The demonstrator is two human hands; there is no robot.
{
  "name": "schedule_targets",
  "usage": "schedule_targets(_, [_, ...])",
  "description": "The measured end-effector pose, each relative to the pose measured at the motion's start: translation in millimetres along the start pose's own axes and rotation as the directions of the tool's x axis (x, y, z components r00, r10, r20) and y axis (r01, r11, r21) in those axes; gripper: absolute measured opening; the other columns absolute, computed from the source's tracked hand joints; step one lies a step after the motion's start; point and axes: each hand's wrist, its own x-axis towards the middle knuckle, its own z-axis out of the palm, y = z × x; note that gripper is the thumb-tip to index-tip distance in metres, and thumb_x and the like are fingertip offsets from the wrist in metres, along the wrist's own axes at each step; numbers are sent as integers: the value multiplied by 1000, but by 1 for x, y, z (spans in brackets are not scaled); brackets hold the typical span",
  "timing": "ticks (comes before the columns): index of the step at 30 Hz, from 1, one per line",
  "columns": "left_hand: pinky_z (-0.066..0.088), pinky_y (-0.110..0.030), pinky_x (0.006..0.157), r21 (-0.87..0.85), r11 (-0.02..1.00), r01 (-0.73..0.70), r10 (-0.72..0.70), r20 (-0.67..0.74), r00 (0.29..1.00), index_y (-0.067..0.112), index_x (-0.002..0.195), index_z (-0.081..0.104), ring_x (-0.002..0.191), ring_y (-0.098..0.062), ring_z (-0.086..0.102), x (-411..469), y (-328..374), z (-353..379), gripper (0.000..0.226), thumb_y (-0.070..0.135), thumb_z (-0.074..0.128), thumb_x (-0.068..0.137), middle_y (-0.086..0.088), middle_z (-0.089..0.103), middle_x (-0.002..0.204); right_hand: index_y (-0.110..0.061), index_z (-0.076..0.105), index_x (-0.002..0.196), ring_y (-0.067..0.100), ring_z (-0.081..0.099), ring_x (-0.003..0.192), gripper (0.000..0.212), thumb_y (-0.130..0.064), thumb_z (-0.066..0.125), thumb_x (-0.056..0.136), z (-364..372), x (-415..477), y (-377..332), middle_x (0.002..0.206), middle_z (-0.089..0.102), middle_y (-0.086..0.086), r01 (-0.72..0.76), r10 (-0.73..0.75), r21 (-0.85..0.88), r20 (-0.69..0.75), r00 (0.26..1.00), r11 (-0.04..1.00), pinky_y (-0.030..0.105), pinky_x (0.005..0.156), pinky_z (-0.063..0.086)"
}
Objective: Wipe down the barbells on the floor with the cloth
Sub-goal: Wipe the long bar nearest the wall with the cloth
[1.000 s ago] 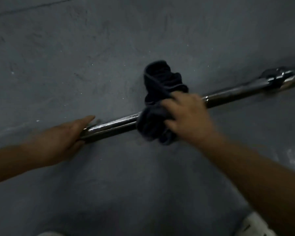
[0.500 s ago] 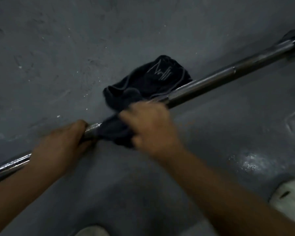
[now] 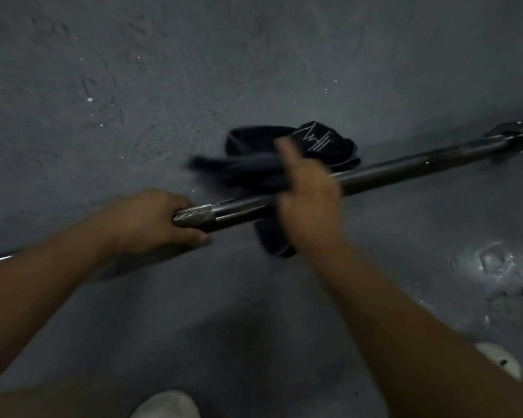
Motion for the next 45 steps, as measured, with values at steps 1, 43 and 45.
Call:
schedule_targets(1, [45,-25,60,103,994,-25,39,-141,989,38,95,56,72,-4,60,-5,-1,5,53,81,59,65,16,65,83,-19,47,148,40,56,103,75,-7,52,75,-15,6,32,117,58,21,-134,131,-35,-69,989,990,47,95,46])
schedule_targets(43, [39,-27,59,273,959,71,-40,-117,992,34,84,51,82,-19,63,10,8,-16,56,87,54,64,5,60,86,-19,65,118,33,56,100,41,-15,55,79,12,-6,-45,112,59,15,212,-220,263,2,976,941,45,90,49])
schedule_targets(45, [38,-28,51,478,871,113,157,-489,858,26,84,53,68,-27,64,-2,9,19,45,71,58,79,2,61,76,-17,51,142,33,53,114,61,-8,52,82,-13,8,33,126,55,19,-61,77,179,-84,993,982,34,109,39])
